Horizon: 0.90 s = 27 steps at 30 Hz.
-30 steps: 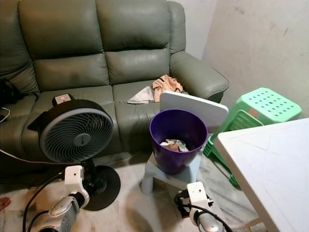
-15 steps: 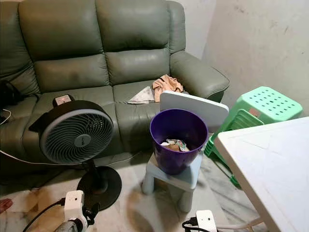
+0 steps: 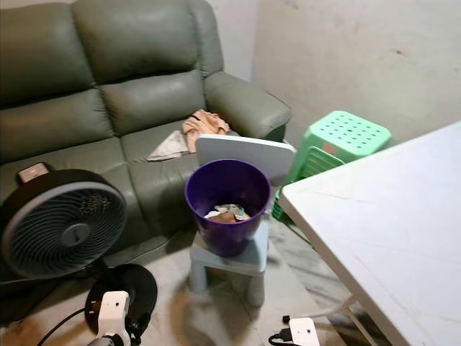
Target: Picking trash to rubbish bin
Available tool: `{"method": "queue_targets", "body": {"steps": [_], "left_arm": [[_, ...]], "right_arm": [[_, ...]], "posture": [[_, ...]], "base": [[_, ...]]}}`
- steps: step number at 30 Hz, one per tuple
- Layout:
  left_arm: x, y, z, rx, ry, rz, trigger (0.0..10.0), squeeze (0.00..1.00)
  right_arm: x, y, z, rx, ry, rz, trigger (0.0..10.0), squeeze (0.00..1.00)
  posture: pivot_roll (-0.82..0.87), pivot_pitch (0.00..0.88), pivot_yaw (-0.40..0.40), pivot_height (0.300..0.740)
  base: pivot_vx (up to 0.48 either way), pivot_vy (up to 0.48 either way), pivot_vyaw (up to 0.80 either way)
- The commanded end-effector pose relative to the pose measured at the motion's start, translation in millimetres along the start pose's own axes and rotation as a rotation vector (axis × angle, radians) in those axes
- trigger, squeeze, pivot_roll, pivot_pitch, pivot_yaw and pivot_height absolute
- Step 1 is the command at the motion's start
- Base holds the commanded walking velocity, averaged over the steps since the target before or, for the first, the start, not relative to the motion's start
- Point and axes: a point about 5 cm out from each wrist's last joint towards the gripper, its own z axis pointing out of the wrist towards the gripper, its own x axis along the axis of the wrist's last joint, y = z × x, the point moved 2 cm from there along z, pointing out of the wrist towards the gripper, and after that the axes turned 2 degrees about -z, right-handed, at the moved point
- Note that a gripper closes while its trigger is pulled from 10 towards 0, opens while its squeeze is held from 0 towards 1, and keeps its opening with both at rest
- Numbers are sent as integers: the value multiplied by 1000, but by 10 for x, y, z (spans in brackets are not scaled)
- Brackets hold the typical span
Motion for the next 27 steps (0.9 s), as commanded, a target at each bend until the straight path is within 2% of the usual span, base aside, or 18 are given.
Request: {"method": "queue_targets", "body": {"steps": [1,4,8,11,27], "left_arm": [[32,-7,7,-6,3,23,10000,0],[20,2,8,-10,-7,34,10000,0],[13,7,8,-11,-11,46,10000,0],[-2,14,4,-10,-10,22,10000,0],[-10,4,4,-3,-18,30,10000,0]], "right_arm": [[11,-7,6,-5,-3,-1,10000,0],[-2,-12,3,-4,-7,0,10000,0],[-23,-5,-3,-7,-12,1,10000,0],[-49,8,-12,-11,-17,3,10000,0],[-62,4,-15,-10,-21,-1,10000,0]], "posture": [[30,0,22,715],[30,0,22,715],[27,0,24,715],[24,0,26,715],[22,0,23,715]], "base": [[0,0,-769],[0,0,-769],[0,-367,-769],[0,0,-769],[0,0,-763]]}}
